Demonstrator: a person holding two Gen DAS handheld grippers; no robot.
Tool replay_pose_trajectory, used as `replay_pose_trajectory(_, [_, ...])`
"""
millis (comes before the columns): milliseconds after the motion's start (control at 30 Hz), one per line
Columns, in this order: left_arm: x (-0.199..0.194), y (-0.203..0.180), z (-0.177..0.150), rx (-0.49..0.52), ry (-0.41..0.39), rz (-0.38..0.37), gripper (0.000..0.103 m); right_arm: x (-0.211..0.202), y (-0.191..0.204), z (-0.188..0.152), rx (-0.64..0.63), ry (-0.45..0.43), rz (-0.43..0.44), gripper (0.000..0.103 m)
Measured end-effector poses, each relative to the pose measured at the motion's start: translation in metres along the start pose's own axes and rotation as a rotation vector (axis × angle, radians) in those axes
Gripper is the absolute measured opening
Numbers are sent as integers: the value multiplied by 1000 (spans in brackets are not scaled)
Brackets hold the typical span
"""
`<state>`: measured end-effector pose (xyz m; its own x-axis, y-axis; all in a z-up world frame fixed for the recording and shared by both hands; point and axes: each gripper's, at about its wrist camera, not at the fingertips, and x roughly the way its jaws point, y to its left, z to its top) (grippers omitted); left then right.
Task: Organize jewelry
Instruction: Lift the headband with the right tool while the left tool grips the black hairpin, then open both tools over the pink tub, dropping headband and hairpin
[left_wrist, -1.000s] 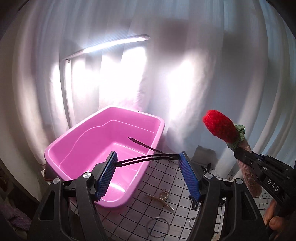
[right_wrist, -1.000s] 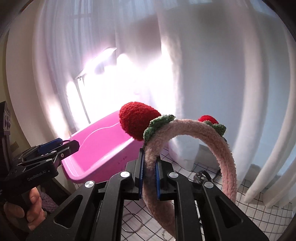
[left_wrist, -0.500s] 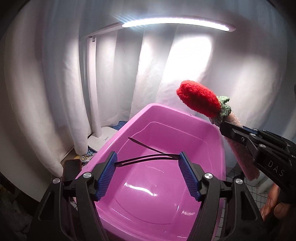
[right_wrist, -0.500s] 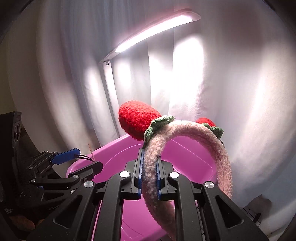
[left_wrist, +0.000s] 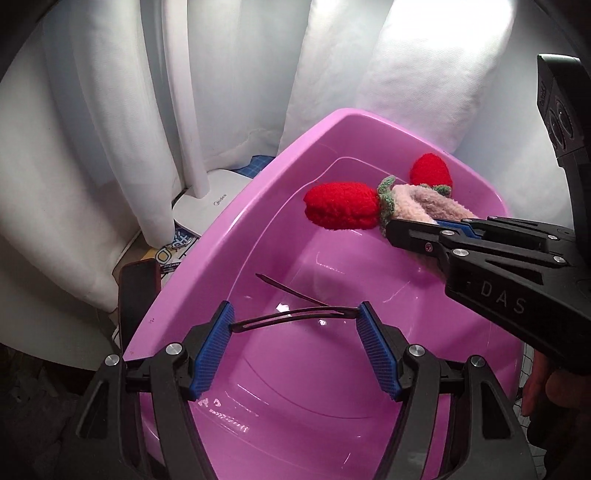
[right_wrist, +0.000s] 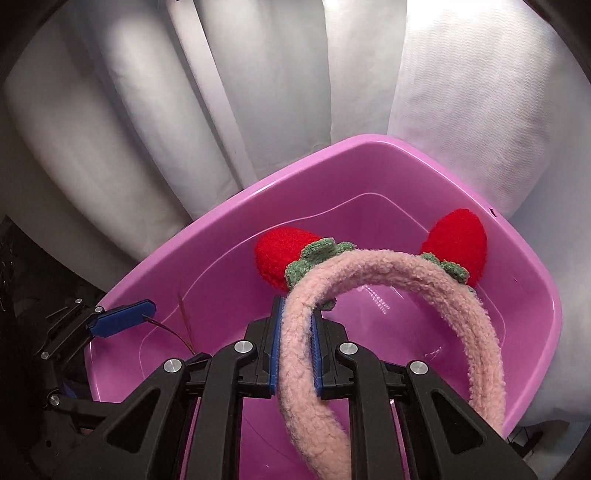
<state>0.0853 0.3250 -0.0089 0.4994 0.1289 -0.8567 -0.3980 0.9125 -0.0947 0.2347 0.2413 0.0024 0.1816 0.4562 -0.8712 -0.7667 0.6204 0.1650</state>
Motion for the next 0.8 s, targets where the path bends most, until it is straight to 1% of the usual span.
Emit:
replay_pose_trajectory(67, [1, 1, 0, 9, 5, 25, 67, 10, -1, 4, -3, 38, -1, 16])
replay_pose_trajectory(133, [1, 2, 0, 16, 15, 50, 68, 12, -3, 5, -3, 46, -19, 39])
replay_pose_trajectory(167, [1, 4, 0, 17, 20, 61, 71, 11, -4, 7, -3, 37, -25, 43])
replay_pose_trajectory(233, [4, 7, -1, 22, 29, 52, 74, 7, -5, 10, -4, 22, -30, 53])
replay_pose_trajectory(300, [3, 4, -3, 35, 31, 64, 80, 7, -7, 16, 3, 22, -37, 54])
replay_pose_trajectory(367, [4, 2, -3, 50, 26, 80, 83, 7, -9, 19, 11, 25, -40, 54])
replay_pose_trajectory(633, [3, 3, -7, 50, 35, 87, 84, 3, -9, 11, 32, 33, -40, 54])
replay_pose_trajectory(800, [-2, 2, -9, 52, 17, 90, 84, 2, -4, 12, 33, 27, -33, 54])
